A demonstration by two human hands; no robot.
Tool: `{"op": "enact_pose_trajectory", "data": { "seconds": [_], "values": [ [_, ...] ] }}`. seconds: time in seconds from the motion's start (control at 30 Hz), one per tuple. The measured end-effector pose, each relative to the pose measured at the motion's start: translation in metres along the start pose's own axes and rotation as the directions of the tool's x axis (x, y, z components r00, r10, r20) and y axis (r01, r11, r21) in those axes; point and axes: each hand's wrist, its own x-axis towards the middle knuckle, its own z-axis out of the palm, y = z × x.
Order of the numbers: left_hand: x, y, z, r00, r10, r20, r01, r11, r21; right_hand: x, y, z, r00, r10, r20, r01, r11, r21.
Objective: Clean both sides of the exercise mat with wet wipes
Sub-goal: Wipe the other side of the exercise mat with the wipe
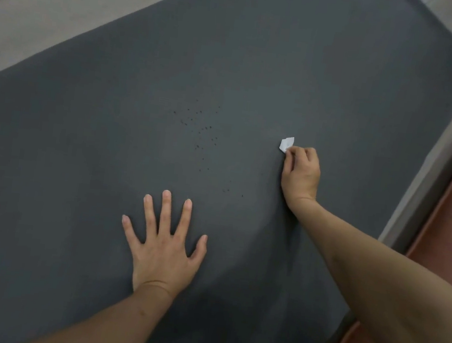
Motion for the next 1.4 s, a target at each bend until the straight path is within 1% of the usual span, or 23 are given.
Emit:
{"op": "enact_pose_trajectory", "data": {
  "seconds": [0.2,0.3,0.33,0.4,0.43,0.5,0.53,0.57,0.6,0.67,0.73,0.8,0.87,0.9,1.0,1.03,1.07,1.13,1.2,1.23,1.3,1.33,1.4],
  "values": [
    [0.0,0.002,-0.003,0.999,-0.01,0.042,0.008,0.999,0.042,0.006,0.0,-0.026,0.983,0.011,0.181,-0.026,0.996,0.085],
    [0.0,0.002,-0.004,0.999,-0.007,0.045,0.005,0.999,0.038,0.005,-0.002,-0.028,0.988,0.054,0.147,-0.066,0.994,0.081],
    [0.0,0.002,-0.002,0.999,-0.013,0.033,0.011,0.999,0.051,-0.001,-0.008,-0.024,0.992,-0.001,0.126,-0.01,0.996,0.089],
    [0.002,0.002,-0.001,1.0,-0.011,0.019,0.01,0.998,0.059,-0.034,-0.025,-0.025,0.963,-0.224,0.15,0.202,0.968,0.15],
    [0.002,0.001,0.0,1.0,-0.011,0.016,0.01,0.998,0.063,-0.061,-0.033,-0.026,0.909,-0.371,0.188,0.333,0.92,0.206],
    [0.002,0.001,0.0,1.0,-0.023,0.02,0.022,0.997,0.07,-0.113,-0.044,-0.033,0.71,-0.645,0.282,0.561,0.761,0.327],
    [0.003,0.001,0.0,0.999,-0.033,0.019,0.031,0.997,0.071,-0.12,-0.042,-0.033,0.604,-0.73,0.321,0.649,0.684,0.333],
    [0.001,0.001,0.0,0.999,-0.041,0.013,0.04,0.997,0.068,-0.112,-0.036,-0.033,0.537,-0.77,0.344,0.714,0.633,0.301],
    [0.001,0.002,0.0,0.999,-0.045,0.001,0.045,0.997,0.061,-0.091,-0.028,-0.029,0.549,-0.76,0.348,0.741,0.635,0.218],
    [0.001,0.003,-0.001,0.998,-0.053,-0.019,0.054,0.997,0.055,-0.033,-0.007,-0.02,0.733,-0.614,0.293,0.636,0.771,0.025],
    [0.002,0.003,-0.002,0.998,-0.066,-0.025,0.067,0.995,0.071,0.011,0.01,-0.022,0.905,-0.37,0.209,0.4,0.908,-0.126],
    [0.001,0.004,-0.003,0.998,-0.069,-0.004,0.069,0.993,0.09,0.004,0.008,-0.024,0.96,-0.244,0.136,0.258,0.961,-0.102],
    [0.0,0.005,-0.004,0.997,-0.079,-0.006,0.079,0.993,0.093,-0.044,-0.017,-0.024,0.942,-0.297,0.157,0.298,0.954,0.017],
    [0.0,0.006,-0.005,0.997,-0.078,0.002,0.077,0.993,0.089,-0.073,-0.031,-0.026,0.895,-0.394,0.21,0.383,0.919,0.092],
    [-0.001,0.006,-0.008,0.997,-0.073,0.024,0.071,0.994,0.089,-0.119,-0.04,-0.032,0.606,-0.719,0.34,0.688,0.688,0.23],
    [-0.002,0.008,-0.009,0.997,-0.068,0.045,0.064,0.994,0.089,-0.105,-0.031,-0.034,0.567,-0.755,0.33,0.731,0.645,0.22],
    [-0.002,0.009,-0.008,0.996,-0.064,0.062,0.059,0.994,0.093,-0.084,-0.02,-0.033,0.579,-0.756,0.305,0.746,0.642,0.175],
    [0.001,0.006,-0.01,0.991,-0.064,0.118,0.051,0.993,0.108,-0.041,0.002,-0.035,0.722,-0.643,0.257,0.655,0.754,0.045],
    [0.005,0.005,-0.015,0.973,-0.068,0.22,0.049,0.994,0.093,-0.017,0.016,-0.041,0.876,-0.419,0.237,0.443,0.895,-0.054],
    [0.004,0.008,-0.018,0.964,-0.082,0.254,0.061,0.994,0.091,-0.019,0.016,-0.042,0.92,-0.331,0.212,0.348,0.936,-0.05],
    [-0.006,0.022,-0.019,0.954,-0.144,0.261,0.125,0.988,0.089,-0.048,0.002,-0.043,0.935,-0.306,0.18,0.311,0.951,0.003],
    [-0.015,0.034,-0.019,0.95,-0.189,0.248,0.179,0.982,0.061,-0.07,-0.008,-0.042,0.908,-0.379,0.18,0.376,0.925,0.053],
    [-0.039,0.058,-0.015,0.932,-0.284,0.227,0.297,0.954,-0.026,-0.121,-0.019,-0.045,0.764,-0.588,0.267,0.565,0.809,0.164]
  ]
}}
